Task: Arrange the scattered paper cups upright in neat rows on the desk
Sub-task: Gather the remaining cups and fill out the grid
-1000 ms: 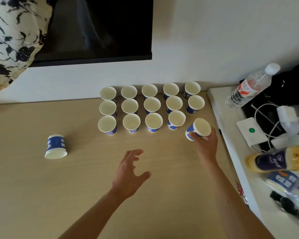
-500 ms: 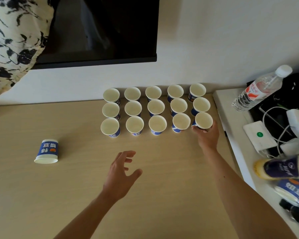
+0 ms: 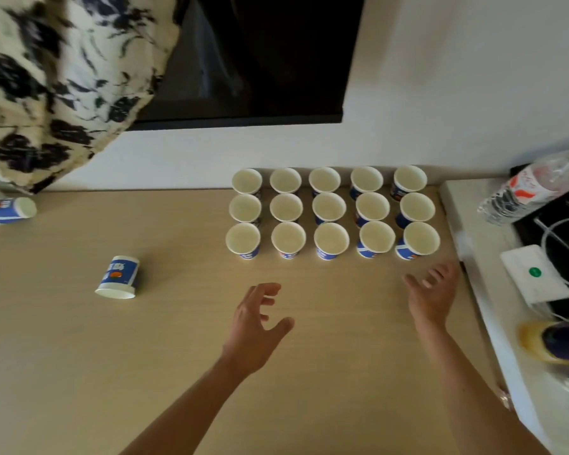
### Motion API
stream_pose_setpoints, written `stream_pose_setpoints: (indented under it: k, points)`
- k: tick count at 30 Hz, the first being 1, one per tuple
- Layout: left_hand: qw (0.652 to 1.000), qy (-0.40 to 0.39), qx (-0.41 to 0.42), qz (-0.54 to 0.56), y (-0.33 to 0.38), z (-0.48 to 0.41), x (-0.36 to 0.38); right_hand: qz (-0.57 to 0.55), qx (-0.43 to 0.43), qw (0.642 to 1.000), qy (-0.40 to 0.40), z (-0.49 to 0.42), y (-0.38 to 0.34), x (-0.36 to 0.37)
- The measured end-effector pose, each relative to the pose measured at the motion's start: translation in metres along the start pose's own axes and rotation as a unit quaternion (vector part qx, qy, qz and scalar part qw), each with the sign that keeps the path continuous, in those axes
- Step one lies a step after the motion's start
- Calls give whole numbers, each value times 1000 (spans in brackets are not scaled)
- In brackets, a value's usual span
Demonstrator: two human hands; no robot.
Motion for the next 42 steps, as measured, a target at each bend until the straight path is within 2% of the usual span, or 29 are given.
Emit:
stream_pose_setpoints:
  k: [2, 5, 8, 11, 13, 16, 21, 24, 27, 31, 35, 38, 42]
  points:
    - [1000, 9, -5, 14, -5, 2, -11, 17, -17, 1000, 13, 39, -2, -9]
    - [999, 28, -20, 16, -17, 3, -37, 40, -59, 997, -20, 104, -16, 6]
    - [997, 66, -32, 24, -33, 9, -76, 38, -119, 987, -100, 167, -50, 50]
    - [994, 94, -38, 28, -54, 16, -116, 32, -181, 958, -219, 224, -96, 111]
    - [993, 105, -44, 33, -69, 19, -144, 31, -251, 922, -292, 260, -133, 149]
    - [990, 121, -55, 41, -95, 23, -187, 63, -369, 838, -397, 309, -185, 203]
    - [984, 152, -58, 75, -140, 27, -267, 159, -439, 727, -504, 370, -230, 284]
    - [980, 165, -66, 90, -162, 20, -314, 258, -495, 645, -522, 387, -241, 333]
    - [976, 174, -81, 104, -185, 9, -355, 337, -526, 579, -524, 390, -244, 372]
    - [970, 177, -103, 132, -221, -5, -403, 423, -535, 498, -535, 387, -244, 412]
    - [962, 172, -142, 155, -260, -17, -434, 497, -538, 392, -557, 395, -241, 435]
    - [958, 159, -173, 161, -284, -31, -448, 509, -537, 368, -562, 402, -242, 445]
    - [953, 159, -207, 152, -308, -64, -465, 509, -539, 380, -553, 408, -237, 457]
Point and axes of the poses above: each hand's wrist, its own z-axis away from the middle knuckle, its own x-axis out of the palm, y = z × x, the point moved 7 cm from there along -z, towards the middle knuckle, and after that the axes turned 9 degrees about -x, right-handed, at the moved point
